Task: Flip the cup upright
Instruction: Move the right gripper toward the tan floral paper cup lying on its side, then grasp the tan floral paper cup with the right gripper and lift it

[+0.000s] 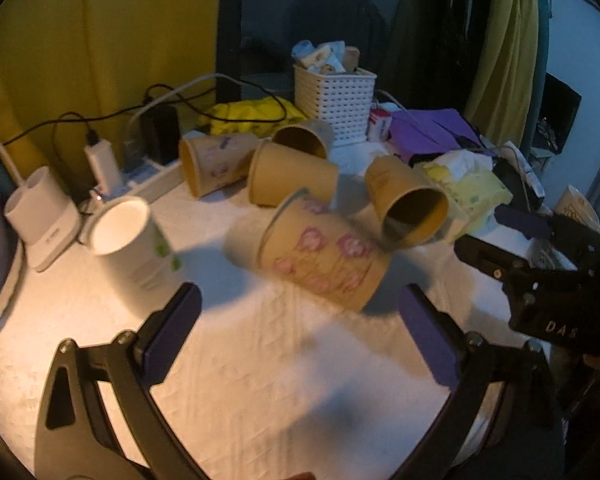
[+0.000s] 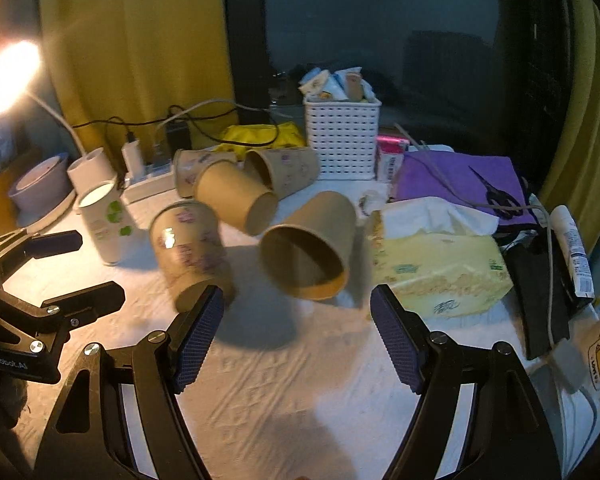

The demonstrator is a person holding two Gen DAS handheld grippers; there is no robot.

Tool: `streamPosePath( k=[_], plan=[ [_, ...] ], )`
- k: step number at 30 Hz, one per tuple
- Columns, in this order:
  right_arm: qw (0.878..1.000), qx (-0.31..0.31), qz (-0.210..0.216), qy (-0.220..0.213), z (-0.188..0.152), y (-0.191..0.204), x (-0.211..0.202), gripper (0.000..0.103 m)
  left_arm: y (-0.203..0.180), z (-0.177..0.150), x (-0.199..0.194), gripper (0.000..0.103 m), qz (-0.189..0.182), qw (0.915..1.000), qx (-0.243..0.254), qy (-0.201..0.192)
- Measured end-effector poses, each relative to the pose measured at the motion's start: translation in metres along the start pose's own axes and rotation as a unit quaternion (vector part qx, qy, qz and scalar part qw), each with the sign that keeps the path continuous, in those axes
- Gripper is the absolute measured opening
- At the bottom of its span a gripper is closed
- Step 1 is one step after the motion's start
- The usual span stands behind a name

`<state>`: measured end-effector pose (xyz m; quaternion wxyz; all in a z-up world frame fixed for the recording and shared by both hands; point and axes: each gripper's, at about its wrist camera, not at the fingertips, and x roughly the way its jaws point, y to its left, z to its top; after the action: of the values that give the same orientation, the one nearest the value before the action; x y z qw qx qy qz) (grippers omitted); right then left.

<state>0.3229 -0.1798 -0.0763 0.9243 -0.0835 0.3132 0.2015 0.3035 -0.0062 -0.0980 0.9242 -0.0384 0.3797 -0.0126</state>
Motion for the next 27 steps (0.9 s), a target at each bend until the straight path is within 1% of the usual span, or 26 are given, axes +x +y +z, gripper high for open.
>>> streamPosePath(
  k=[5,9,14,18,22,25,27],
  plan=[
    [1.000,0.011,-0.007,0.003,0.000,-0.022,0.004,0.079,-0.014,0.013,0.014,0.100,-0.011,0.9998,-0.017,0.006],
    [1.000,0.015,-0.008,0.002,0.001,-0.036,0.004,0.079,-0.013,0.024,0.029,0.100,-0.022,0.9977,-0.061,0.020],
    [1.000,0.021,-0.007,-0.001,0.002,-0.048,0.002,0.079,-0.006,0.031,0.047,0.099,-0.018,0.9941,-0.102,0.032],
    [1.000,0.027,-0.004,0.000,-0.001,-0.054,0.003,0.079,-0.004,0.028,0.066,0.099,-0.015,0.9921,-0.111,0.057],
    [0.999,0.033,0.000,0.002,-0.003,-0.057,0.004,0.079,-0.007,0.026,0.079,0.099,-0.014,0.9914,-0.109,0.071],
    [0.999,0.036,0.002,0.003,-0.004,-0.058,0.005,0.079,-0.008,0.026,0.086,0.083,-0.019,0.9908,-0.108,0.079],
    [0.999,0.037,0.002,0.003,-0.005,-0.059,0.004,0.079,-0.007,0.026,0.090,0.079,-0.034,0.9892,-0.115,0.084]
  ],
)
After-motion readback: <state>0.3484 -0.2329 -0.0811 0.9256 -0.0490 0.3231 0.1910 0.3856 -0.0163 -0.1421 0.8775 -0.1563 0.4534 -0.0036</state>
